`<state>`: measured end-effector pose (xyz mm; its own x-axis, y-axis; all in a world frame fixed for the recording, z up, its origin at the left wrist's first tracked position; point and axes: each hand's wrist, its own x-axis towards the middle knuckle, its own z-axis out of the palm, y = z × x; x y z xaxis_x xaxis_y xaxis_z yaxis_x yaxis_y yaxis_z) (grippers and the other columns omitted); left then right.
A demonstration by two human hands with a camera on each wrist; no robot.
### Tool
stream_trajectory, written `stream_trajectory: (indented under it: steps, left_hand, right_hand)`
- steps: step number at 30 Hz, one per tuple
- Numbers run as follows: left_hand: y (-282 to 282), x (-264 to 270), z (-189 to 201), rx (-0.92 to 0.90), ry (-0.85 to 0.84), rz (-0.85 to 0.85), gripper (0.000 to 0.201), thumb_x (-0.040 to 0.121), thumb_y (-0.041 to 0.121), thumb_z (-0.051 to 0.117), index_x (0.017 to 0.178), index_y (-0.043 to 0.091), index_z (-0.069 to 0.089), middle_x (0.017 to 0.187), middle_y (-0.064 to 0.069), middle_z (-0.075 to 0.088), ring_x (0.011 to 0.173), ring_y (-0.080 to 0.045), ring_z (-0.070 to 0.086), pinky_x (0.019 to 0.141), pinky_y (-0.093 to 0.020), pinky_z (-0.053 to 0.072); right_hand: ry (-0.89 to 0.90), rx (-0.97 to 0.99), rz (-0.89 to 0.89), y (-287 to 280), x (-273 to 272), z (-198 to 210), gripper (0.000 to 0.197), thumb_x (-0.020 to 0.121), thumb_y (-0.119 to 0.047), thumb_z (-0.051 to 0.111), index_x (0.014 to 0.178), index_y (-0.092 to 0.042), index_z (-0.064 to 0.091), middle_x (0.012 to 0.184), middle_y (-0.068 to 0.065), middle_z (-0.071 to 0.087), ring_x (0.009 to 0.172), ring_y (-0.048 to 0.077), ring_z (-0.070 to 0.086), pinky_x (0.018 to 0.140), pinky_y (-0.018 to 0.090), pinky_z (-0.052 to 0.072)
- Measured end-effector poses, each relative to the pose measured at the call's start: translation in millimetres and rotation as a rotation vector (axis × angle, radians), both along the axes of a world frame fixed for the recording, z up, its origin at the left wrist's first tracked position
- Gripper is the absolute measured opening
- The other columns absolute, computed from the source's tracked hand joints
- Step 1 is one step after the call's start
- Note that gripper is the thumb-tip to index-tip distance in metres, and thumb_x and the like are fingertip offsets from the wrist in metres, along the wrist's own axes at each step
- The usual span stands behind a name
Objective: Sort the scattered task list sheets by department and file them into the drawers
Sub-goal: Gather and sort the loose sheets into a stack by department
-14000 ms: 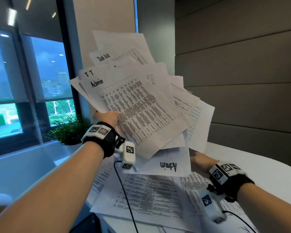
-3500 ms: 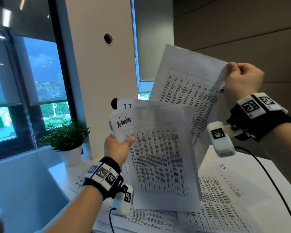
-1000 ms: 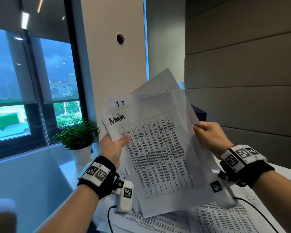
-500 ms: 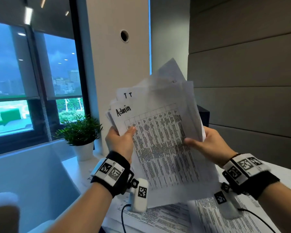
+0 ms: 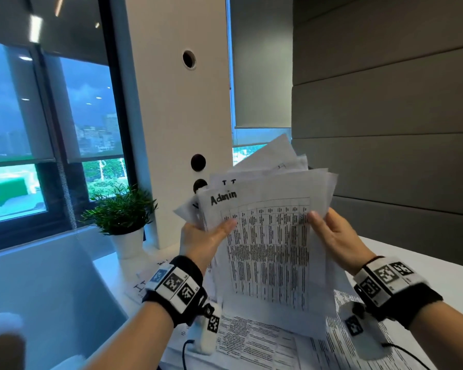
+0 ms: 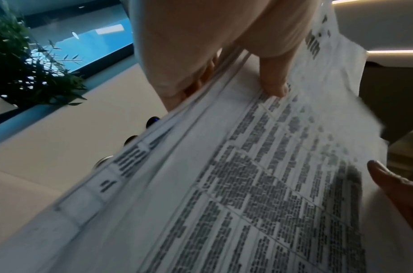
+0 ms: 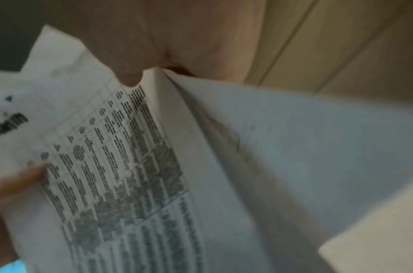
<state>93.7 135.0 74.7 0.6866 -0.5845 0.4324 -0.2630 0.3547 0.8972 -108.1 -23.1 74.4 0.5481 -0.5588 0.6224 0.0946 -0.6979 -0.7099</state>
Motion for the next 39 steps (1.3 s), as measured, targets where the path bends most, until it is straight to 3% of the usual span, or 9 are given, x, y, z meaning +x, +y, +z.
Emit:
stream_trajectory:
  steps: [6,10,14,21,25,27,30,33,39]
  left_hand:
    - [-11,-5,11,-0.062,-0.053,0.017,0.038,0.069,0.024,0.083,0.102,0.025,0.064,0.090,0.008,0.073,0.083,-0.001,0.069,0.067,-0.014,0.053]
    - [-20,-12,15,0.012,-0.110,0.045,0.027,0.073,0.022,0.080,0.096,0.024,0.065,0.087,0.009,0.072,0.079,0.000,0.069,0.071,-0.018,0.056]
    - [-29,-12,25,-0.020,-0.019,0.078,0.077,0.056,0.054,0.085,0.115,0.013,0.059,0.107,0.000,0.070,0.100,-0.018,0.066,0.090,-0.039,0.053]
    - [-22,-20,16,-0.017,-0.043,0.086,0.022,0.081,0.010,0.073,0.097,0.024,0.066,0.093,0.009,0.071,0.093,-0.011,0.068,0.084,-0.029,0.053]
    - [-19,-2,27,-0.138,0.278,0.218,0.057,0.080,0.015,0.075,0.129,0.005,0.049,0.132,-0.005,0.055,0.118,-0.023,0.055,0.102,-0.036,0.043]
    - [-15,12,28,-0.165,0.387,0.239,0.049,0.082,0.022,0.073,0.120,0.004,0.047,0.119,-0.002,0.056,0.111,-0.023,0.055,0.093,-0.030,0.043]
    - [-17,28,20,-0.073,0.531,0.233,0.069,0.084,0.047,0.064,0.131,-0.001,0.044,0.124,-0.011,0.055,0.112,-0.031,0.056,0.090,-0.033,0.045]
    - [-24,32,13,-0.040,0.721,0.263,0.062,0.095,0.034,0.052,0.149,0.016,0.027,0.139,-0.016,0.047,0.120,-0.034,0.050,0.101,-0.038,0.042]
    - [-16,25,-6,-0.066,0.674,-0.153,0.063,0.067,0.026,0.077,0.122,0.007,0.055,0.118,-0.020,0.064,0.100,-0.035,0.064,0.074,-0.044,0.057]
  right_hand:
    - [0.017,-0.130,-0.232,-7,-10,-4,0.055,0.090,-0.064,0.026,0.118,-0.022,0.047,0.102,-0.015,0.059,0.094,0.008,0.058,0.079,0.025,0.041]
    - [0.093,-0.066,-0.134,3,-6,-2,0.042,0.096,-0.034,0.045,0.130,-0.012,0.034,0.116,-0.008,0.050,0.105,0.006,0.052,0.086,0.018,0.041]
    - [-0.114,-0.040,-0.160,8,-2,17,0.024,0.098,-0.013,0.046,0.120,-0.011,0.036,0.107,-0.017,0.051,0.094,-0.020,0.051,0.084,0.002,0.040]
    - [-0.056,0.019,-0.149,10,3,16,0.026,0.097,-0.016,0.050,0.117,-0.019,0.035,0.104,-0.016,0.053,0.091,-0.007,0.053,0.085,0.021,0.047]
    - [0.013,0.137,-0.285,-4,-5,5,0.066,0.083,-0.027,0.071,0.135,-0.013,0.033,0.118,-0.004,0.047,0.103,0.008,0.049,0.089,0.023,0.039]
    - [0.018,0.187,-0.381,-17,-10,-7,0.085,0.067,-0.039,0.083,0.133,-0.016,0.034,0.119,-0.001,0.050,0.106,0.015,0.054,0.091,0.032,0.048]
    - [-0.152,0.495,-0.176,-20,-11,-21,0.091,0.059,-0.029,0.090,0.129,-0.010,0.036,0.121,0.007,0.059,0.099,0.017,0.063,0.060,0.030,0.056]
    - [-0.273,0.725,0.130,-13,-9,-26,0.096,0.048,-0.030,0.094,0.128,-0.003,0.049,0.120,0.019,0.064,0.104,0.030,0.064,0.073,0.042,0.058]
    - [-0.313,0.649,0.044,-28,-29,-16,0.103,0.013,-0.044,0.096,0.100,0.003,0.066,0.096,0.019,0.070,0.084,0.030,0.065,0.080,0.042,0.055]
